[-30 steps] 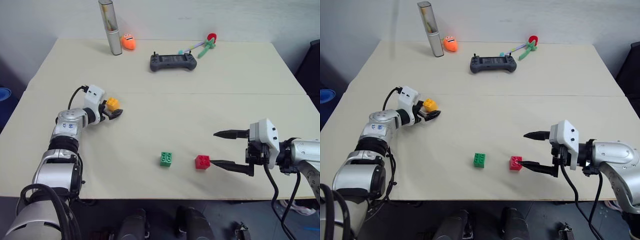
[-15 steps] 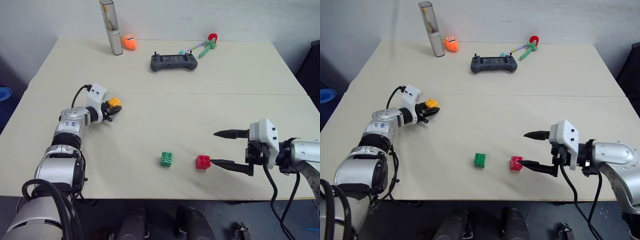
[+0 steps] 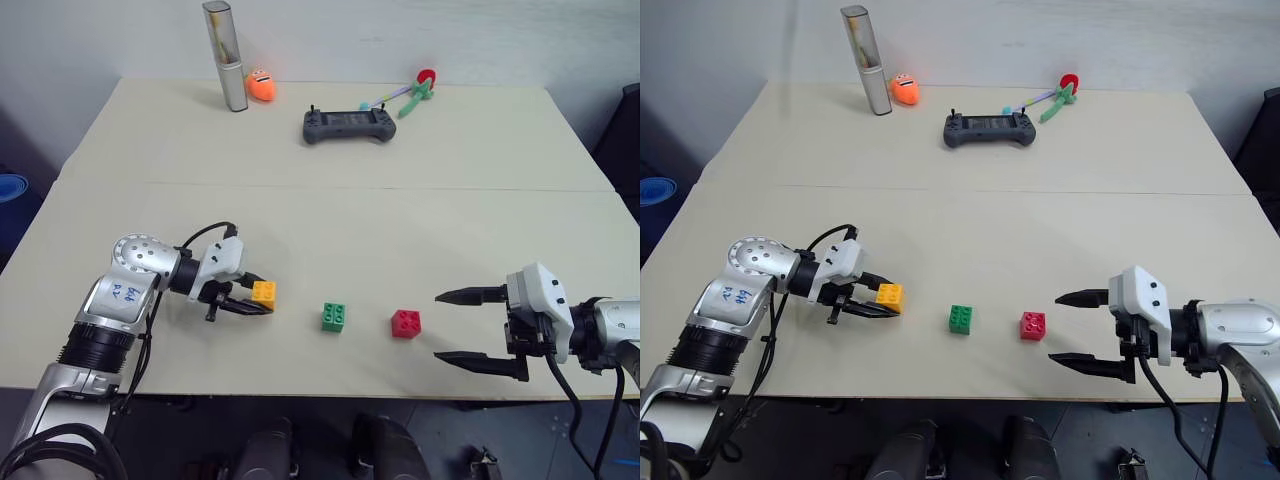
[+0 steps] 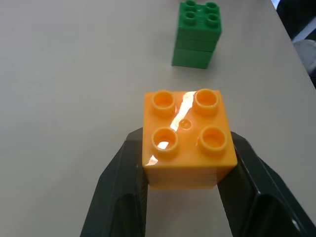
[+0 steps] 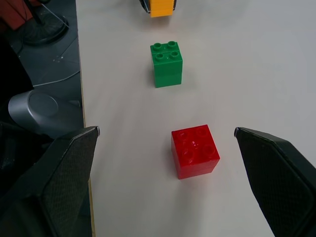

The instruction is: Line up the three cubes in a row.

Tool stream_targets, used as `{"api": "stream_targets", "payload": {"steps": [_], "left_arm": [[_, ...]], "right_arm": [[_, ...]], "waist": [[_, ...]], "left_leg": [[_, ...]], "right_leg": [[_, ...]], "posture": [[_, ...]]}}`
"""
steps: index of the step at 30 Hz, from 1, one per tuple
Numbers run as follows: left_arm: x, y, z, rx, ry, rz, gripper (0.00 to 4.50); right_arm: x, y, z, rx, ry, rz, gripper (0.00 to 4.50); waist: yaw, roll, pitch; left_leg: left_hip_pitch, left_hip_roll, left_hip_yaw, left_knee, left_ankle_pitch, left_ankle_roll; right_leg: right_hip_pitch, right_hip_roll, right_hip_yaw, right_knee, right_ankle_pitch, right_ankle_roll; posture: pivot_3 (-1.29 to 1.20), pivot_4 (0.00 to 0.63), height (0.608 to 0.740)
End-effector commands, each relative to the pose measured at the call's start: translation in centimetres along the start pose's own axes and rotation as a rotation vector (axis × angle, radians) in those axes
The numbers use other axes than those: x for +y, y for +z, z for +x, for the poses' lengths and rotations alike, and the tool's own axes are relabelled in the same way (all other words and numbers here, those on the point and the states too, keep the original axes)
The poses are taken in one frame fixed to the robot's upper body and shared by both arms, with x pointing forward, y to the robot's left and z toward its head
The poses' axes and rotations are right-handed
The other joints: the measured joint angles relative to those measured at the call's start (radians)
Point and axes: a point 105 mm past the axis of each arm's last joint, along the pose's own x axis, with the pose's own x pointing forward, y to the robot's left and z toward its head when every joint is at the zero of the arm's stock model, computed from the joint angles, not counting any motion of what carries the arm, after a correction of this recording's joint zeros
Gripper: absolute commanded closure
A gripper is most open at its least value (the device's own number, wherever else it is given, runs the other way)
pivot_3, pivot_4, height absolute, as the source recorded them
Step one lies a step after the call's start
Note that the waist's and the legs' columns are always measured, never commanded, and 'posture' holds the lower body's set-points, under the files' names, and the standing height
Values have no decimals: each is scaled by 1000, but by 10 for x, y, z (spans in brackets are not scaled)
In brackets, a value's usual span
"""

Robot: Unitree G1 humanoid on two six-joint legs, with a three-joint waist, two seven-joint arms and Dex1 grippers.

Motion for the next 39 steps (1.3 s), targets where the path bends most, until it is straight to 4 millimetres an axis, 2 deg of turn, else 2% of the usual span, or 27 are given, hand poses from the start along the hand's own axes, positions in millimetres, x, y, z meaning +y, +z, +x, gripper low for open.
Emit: {"api": "stream_targets", "payload": {"steps": [1, 20, 22, 26, 30, 34, 39], "left_arm": [[-3, -2, 6, 34, -20, 59, 2978], [-3, -19, 8, 29, -22, 32, 2978], [-4, -21, 8, 26, -26, 18, 2256], [-7, -21, 2, 24, -29, 3, 1171], [-13, -19, -18, 33, -7, -9, 47], [-26, -14, -48, 47, 25, -50, 14], [-42, -2, -110, 95, 147, -143, 14]], "right_arm": [[5, 8, -3, 3, 11, -53, 0], [5, 5, 0, 0, -7, -61, 0], [5, 4, 0, 7, -5, -59, 0], [5, -2, -3, 33, -3, -59, 0], [-1, -4, -9, 44, -17, -57, 0], [-11, -7, -22, 68, -52, -53, 0], [-22, -9, -50, 110, -84, -43, 0]], "waist": [[-2, 0, 0], [-4, 0, 0], [-4, 0, 0], [-4, 0, 0], [-6, 0, 0], [-12, 0, 0], [-12, 1, 1]], "left_leg": [[0, 0, 0, 0, 0, 0], [-1, 0, 0, 0, 0, 0], [-1, 0, 0, 0, 0, 0], [-1, 0, 0, 0, 0, 1], [-1, 0, 0, 0, 0, 0], [-1, 1, 0, -1, 0, 0], [-1, 1, 0, -1, -1, 0]], "right_leg": [[0, 0, 0, 0, 0, 0], [0, 1, -1, 2, 0, 0], [0, 1, -1, 2, 0, 0], [0, 1, -1, 2, 0, 0], [0, 1, -1, 2, 0, 0], [0, 1, -1, 2, 0, 0], [-1, 1, 0, 0, 0, -1]], "posture": [[0, 150, 740], [0, 150, 740], [0, 150, 740], [0, 150, 740], [0, 150, 740], [0, 150, 740], [0, 150, 740]]}}
